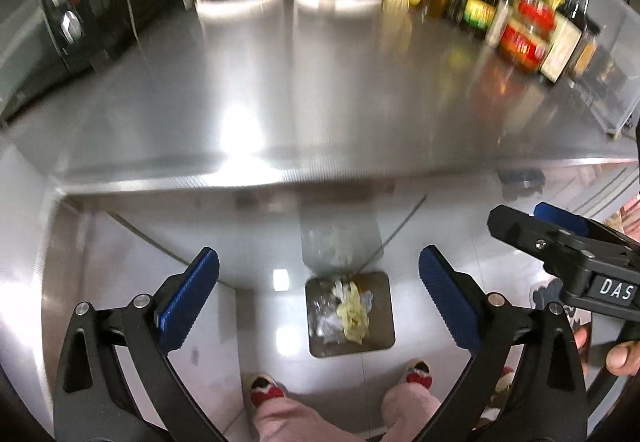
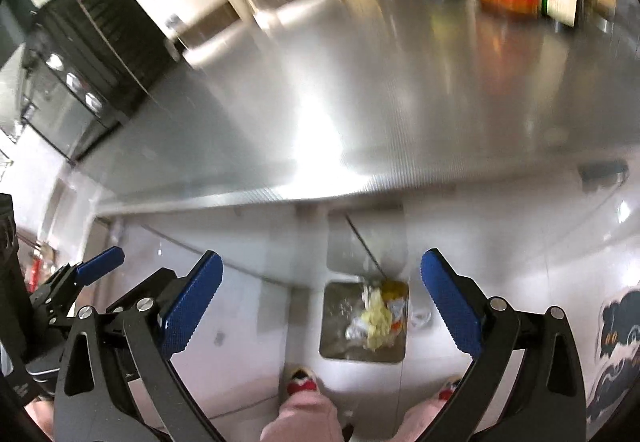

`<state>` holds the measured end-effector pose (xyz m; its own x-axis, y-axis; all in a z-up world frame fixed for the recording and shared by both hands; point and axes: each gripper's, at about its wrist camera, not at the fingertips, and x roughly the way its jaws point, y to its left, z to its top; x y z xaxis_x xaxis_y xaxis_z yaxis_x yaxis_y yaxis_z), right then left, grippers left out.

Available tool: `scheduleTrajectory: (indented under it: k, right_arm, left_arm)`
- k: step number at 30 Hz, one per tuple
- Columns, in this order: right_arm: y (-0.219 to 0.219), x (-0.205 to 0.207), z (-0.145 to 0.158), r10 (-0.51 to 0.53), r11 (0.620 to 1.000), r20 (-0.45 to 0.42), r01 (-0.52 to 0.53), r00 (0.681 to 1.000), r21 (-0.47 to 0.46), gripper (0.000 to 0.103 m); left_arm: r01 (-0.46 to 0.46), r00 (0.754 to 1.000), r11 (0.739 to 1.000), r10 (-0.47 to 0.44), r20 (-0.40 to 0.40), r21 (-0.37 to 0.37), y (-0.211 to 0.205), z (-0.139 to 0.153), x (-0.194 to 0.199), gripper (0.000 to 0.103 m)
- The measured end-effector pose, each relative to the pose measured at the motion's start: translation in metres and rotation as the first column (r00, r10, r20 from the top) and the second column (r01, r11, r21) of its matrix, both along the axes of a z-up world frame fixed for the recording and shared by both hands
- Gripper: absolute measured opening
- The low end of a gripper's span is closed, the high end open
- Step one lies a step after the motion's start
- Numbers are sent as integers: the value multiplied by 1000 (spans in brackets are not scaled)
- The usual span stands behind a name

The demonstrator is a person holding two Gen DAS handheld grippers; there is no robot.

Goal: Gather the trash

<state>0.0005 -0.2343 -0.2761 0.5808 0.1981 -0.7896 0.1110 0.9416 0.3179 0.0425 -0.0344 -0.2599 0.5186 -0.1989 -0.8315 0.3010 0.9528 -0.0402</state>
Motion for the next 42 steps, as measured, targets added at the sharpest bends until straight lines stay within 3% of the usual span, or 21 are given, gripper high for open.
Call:
scheduleTrajectory:
  k: [5,13,23,33,42]
  right_arm:
    - [1,0,60,-3,1000,113,6,994,-25,100]
    - [-5,-4,143,-13,999,273,25,962,-42,100]
    - [-9,-31,246,-18,990,510,85,860,-109,100]
    - [-10,-71,312,-20,967,640,178,768,-182,100]
    - [-12,-94,331,-41,954,683,232,729,-190,100]
  left_arm:
    - [-16,996,1000,18,92,-21,5,60,-5,95]
    - [-48,965,998,57,258,-41,19,145,-13,95]
    - [-84,876,991,123,467,-103,31,244,-29,95]
    - [-71,813,987,141,566,-144,35,295,-51,95]
    - [-50,790,986,135,597,-157,30,315,-67,95]
